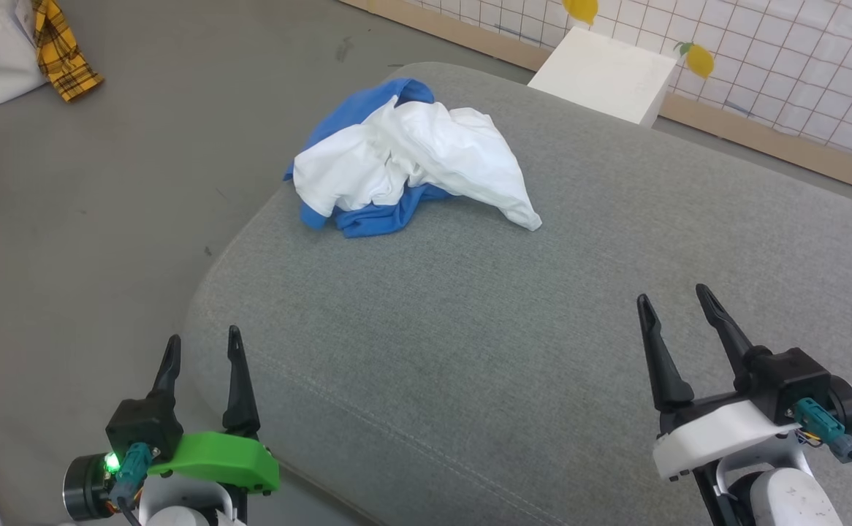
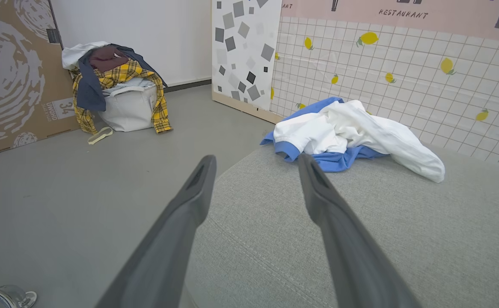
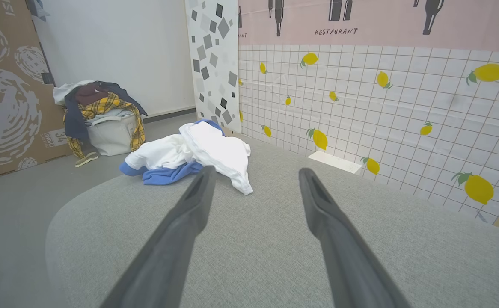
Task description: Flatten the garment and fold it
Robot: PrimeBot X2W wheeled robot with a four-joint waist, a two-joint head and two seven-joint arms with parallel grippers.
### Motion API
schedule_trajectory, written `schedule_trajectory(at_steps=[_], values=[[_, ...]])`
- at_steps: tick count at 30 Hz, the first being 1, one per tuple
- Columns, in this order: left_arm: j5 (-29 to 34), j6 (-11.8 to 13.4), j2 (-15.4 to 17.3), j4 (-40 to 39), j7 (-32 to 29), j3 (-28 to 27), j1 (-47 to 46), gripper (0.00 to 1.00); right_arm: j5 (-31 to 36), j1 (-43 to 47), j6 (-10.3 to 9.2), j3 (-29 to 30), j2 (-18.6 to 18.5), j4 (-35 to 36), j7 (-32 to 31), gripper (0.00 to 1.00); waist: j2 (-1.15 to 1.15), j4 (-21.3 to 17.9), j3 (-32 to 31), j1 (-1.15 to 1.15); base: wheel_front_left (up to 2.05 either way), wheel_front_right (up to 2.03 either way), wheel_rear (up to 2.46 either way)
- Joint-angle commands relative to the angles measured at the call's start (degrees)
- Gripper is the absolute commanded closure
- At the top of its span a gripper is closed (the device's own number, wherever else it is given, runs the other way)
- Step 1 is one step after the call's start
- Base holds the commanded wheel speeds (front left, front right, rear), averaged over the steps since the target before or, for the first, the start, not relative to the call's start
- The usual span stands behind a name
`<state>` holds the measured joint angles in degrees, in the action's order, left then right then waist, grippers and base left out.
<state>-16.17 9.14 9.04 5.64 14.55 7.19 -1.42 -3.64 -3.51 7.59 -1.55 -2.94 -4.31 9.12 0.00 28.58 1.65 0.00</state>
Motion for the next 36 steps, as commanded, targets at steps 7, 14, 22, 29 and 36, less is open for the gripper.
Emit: schedule_trajectory(at_steps=[7, 14, 22, 29, 36], values=[[-1.17, -0.10, 0.43, 0.16, -0.15, 0.31, -1.35, 0.00, -0.36, -1.08, -0.10, -0.47, 0.06, -0.01, 0.23, 0.00, 0.00, -0.89, 0.61, 0.00, 0.00, 0.00, 0.00], [-5.04, -3.35, 1.66, 2.37, -4.42, -0.90, -12.63, 0.00, 0.86, -4.36, -0.10, -1.52, 0.06, 2.61, -1.05, 0.00, 0.00, -5.35, 7.48, 0.00, 0.00, 0.00, 0.00], [-11.64, -7.10, 5.93, 8.96, -14.50, -4.79, -33.09, 0.00, 2.32, -10.48, -0.10, -2.95, 0.06, 5.82, -1.79, 0.00, 0.00, -13.39, 21.39, 0.00, 0.00, 0.00, 0.00], [-15.84, -6.86, 10.85, 14.78, -26.95, -7.38, -48.06, 0.00, 2.21, -15.78, -0.10, -4.05, 0.06, 5.80, -0.29, 0.00, 0.00, -19.77, 32.22, 0.00, 0.00, 0.00, 0.00], [-17.89, -3.92, 17.80, 17.73, -42.45, -9.05, -55.90, 0.00, -0.36, -18.84, -0.10, -5.48, 0.06, 3.43, 2.74, 0.00, 0.00, -25.39, 39.03, 0.00, 0.00, 0.00, 0.00]])
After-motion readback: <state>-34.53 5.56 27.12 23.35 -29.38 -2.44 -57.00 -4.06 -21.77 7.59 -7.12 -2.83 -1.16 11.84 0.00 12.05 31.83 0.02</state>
